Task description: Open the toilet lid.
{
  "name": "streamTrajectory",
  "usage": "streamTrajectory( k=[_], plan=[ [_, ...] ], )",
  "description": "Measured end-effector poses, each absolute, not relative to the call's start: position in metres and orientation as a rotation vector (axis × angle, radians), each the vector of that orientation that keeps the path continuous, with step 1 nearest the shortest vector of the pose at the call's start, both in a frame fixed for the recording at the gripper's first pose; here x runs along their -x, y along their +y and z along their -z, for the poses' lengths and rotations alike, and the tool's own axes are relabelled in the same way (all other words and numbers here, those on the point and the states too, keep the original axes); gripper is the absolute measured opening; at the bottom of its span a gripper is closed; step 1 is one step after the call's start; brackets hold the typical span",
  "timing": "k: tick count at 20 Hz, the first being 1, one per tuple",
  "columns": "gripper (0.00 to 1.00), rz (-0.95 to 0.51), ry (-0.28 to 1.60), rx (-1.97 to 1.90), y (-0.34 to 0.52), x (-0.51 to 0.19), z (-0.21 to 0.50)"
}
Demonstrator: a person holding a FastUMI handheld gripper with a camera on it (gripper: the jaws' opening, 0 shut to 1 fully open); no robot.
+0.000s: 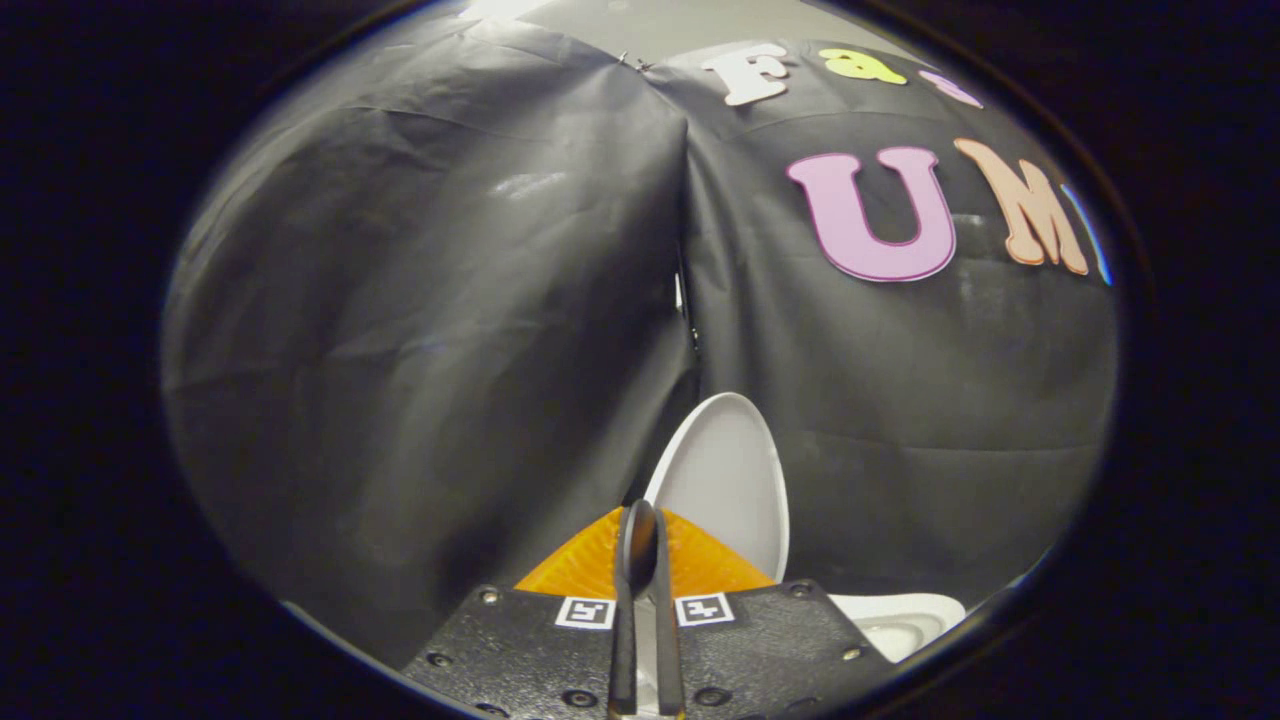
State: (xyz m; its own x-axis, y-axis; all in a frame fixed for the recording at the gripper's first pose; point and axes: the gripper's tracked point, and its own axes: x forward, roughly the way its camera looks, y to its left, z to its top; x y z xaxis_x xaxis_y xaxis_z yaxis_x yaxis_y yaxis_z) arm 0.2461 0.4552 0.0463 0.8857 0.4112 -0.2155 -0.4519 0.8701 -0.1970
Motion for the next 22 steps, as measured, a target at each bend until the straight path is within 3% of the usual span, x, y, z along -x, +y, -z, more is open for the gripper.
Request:
streamTrajectory(
  k=[11,15,22],
  plan=[
    [0.11,-0.503,0.196,0.234,0.48,-0.25,-0.036],
    [0.27,-0.489,0.2,0.248,0.476,-0.251,-0.036],
    [0.68,-0.468,0.19,0.216,0.466,-0.254,-0.049]
  ],
)
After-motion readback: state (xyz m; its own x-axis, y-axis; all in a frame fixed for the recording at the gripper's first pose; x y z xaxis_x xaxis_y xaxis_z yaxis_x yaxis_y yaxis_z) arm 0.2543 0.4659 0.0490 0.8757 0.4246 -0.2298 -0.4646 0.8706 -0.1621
